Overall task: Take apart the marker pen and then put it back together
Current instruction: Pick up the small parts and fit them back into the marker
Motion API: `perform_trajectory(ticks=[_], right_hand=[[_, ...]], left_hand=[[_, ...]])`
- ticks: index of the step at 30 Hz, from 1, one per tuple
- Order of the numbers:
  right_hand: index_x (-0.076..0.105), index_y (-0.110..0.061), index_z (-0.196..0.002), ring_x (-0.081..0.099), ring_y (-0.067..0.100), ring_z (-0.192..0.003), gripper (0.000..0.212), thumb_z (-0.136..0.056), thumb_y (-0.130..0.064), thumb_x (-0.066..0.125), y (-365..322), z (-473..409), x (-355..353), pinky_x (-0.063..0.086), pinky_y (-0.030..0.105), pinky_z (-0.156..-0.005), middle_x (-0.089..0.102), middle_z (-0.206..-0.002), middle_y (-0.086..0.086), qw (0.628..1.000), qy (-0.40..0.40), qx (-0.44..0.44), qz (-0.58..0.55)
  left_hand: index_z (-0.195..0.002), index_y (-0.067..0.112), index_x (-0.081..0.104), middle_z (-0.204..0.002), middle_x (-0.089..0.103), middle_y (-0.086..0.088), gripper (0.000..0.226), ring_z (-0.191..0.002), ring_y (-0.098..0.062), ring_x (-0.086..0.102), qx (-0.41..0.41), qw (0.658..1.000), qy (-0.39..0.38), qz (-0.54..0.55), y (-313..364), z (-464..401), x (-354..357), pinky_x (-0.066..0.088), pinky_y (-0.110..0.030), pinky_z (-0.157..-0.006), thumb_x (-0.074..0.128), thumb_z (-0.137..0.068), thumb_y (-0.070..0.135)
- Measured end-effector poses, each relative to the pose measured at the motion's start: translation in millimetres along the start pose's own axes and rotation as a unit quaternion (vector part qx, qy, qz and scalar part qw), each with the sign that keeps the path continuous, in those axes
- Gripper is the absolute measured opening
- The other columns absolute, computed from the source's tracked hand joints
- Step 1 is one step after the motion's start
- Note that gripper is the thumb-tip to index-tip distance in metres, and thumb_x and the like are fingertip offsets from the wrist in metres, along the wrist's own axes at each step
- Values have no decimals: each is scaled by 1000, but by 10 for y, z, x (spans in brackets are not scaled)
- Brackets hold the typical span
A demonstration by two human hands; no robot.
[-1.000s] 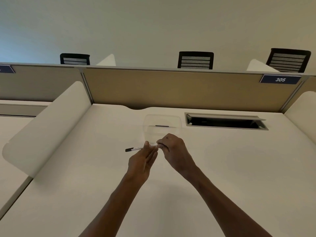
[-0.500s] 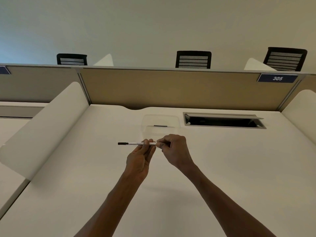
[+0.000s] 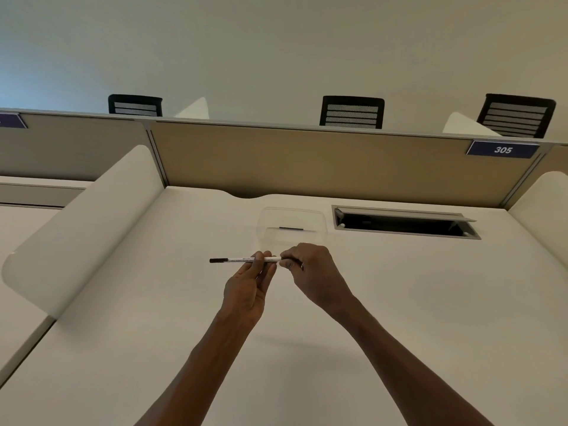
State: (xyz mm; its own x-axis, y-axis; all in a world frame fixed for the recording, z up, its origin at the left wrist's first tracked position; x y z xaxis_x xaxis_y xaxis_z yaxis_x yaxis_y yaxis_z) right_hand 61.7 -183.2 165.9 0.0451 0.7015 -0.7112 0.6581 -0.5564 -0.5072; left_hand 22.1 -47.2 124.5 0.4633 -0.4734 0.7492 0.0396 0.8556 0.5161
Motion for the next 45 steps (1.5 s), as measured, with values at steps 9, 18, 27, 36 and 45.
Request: perform_trajectory(ticks=[9,18,27,36,45], right_hand=[[61,-5,-77,49,20,-60,32,-100,-24,48,-35,-48,72,43,36,-57,57,-67,7,995,-47,0,93],[56,-13,-84,50,15,-63,35,-102,-37,38,-8,-72,140,45,33,-59,58,-72,0,996,-73,41,43],[55,-10,-80,47,20,-56,26,-99,-26,50,-35,-83,119,35,31,-50,60,-69,7,977,-65,-63,192],[54,-18,-68,51,11,-54,44,-103,-37,34,-98,-104,188,41,30,-55,55,-58,-6,987,-96,128,-11],[44,-15,-80,42,22,-53,28,-101,-33,41,-94,-57,193,33,32,-49,60,-70,6,983,-66,-30,171]], left_hand=[[-103,-3,67,-92,77,-15,17,-86,-23,75,3,1000,-14,-1,73,9,8,60,-26,-64,62,-91,9],[-101,-3,67,-92,77,-15,17,-85,-22,75,6,1000,-13,2,118,-26,-6,60,-25,-64,62,-90,8],[-98,-5,68,-92,76,-16,16,-81,-22,75,-16,1000,-7,-6,140,-46,-11,60,-25,-62,64,-89,8],[-99,-4,68,-92,77,-15,16,-81,-21,75,-9,1000,-7,-9,154,-54,-29,60,-24,-61,63,-90,7],[-99,-5,67,-89,77,-15,15,-80,-23,75,-7,1000,-8,-19,197,-25,-28,61,-26,-62,62,-91,7]])
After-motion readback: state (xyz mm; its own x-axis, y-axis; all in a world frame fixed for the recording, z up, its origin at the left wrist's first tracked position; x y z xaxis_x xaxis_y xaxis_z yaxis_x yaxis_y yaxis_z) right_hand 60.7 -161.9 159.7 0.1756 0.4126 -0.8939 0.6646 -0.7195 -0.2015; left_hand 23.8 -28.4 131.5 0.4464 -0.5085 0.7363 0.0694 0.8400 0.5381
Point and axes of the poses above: each hand's wrist, its own z-axis away from the middle knuckle, its own x-axis out of the palm, y = z × x, the point moved 2 cm from there along -z, towards the middle knuckle
